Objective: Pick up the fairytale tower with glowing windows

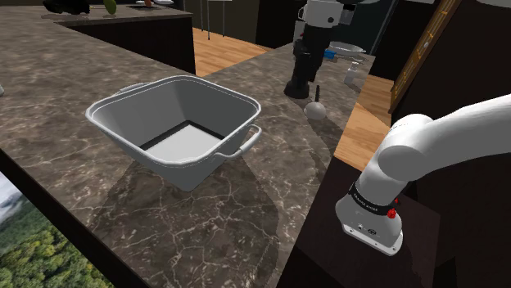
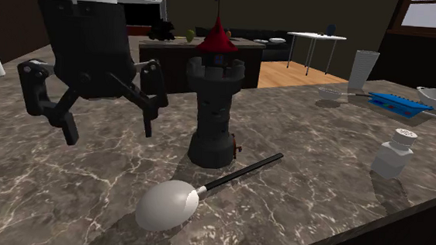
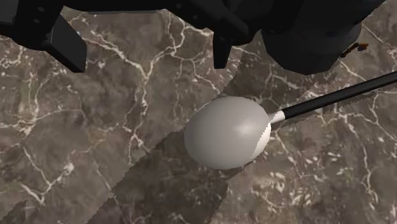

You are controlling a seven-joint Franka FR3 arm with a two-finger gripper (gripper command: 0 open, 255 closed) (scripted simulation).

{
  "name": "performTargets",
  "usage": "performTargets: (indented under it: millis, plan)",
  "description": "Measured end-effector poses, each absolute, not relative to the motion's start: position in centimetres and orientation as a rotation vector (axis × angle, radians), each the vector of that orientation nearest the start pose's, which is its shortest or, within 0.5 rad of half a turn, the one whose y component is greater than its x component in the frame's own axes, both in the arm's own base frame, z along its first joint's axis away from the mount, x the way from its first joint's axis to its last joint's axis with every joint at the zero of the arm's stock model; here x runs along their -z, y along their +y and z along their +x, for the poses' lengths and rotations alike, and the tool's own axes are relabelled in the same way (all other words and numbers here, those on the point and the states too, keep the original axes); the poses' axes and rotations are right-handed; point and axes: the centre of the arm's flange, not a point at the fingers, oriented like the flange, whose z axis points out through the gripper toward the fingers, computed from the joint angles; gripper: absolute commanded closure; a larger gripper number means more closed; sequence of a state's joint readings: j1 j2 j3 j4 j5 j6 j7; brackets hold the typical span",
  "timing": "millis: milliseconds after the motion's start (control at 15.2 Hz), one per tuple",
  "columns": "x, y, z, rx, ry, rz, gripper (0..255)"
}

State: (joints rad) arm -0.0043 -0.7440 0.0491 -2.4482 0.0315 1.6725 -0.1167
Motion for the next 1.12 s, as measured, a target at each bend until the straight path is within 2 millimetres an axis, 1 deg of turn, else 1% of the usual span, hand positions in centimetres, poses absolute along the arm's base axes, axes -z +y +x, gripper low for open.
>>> performTargets:
  millis: [66, 132, 264, 528, 660, 726, 792, 924, 990, 1122]
  plan:
    - [-54.2, 2.0, 32.2, -0.051, -0.226, -3.134, 0]
    - [-54.7, 1.8, 32.6, -0.053, -0.225, -3.134, 0]
    - [-56.2, 0.8, 33.7, -0.06, -0.22, -3.133, 0]
    - [-59.9, -2.2, 35.7, -0.079, -0.206, -3.133, 0]
    - [-61.8, -3.6, 37.5, -0.089, -0.2, -3.133, 0]
    - [-63.0, -4.1, 38.1, -0.094, -0.197, -3.133, 0]
    - [-63.7, -5.0, 38.5, -0.098, -0.193, -3.133, 0]
    - [-65.9, -6.2, 39.6, -0.109, -0.187, -3.132, 0]
    - [-66.5, -6.7, 40.3, -0.112, -0.183, -3.132, 0]
    - [-68.6, -8.4, 41.4, -0.123, -0.176, -3.132, 0]
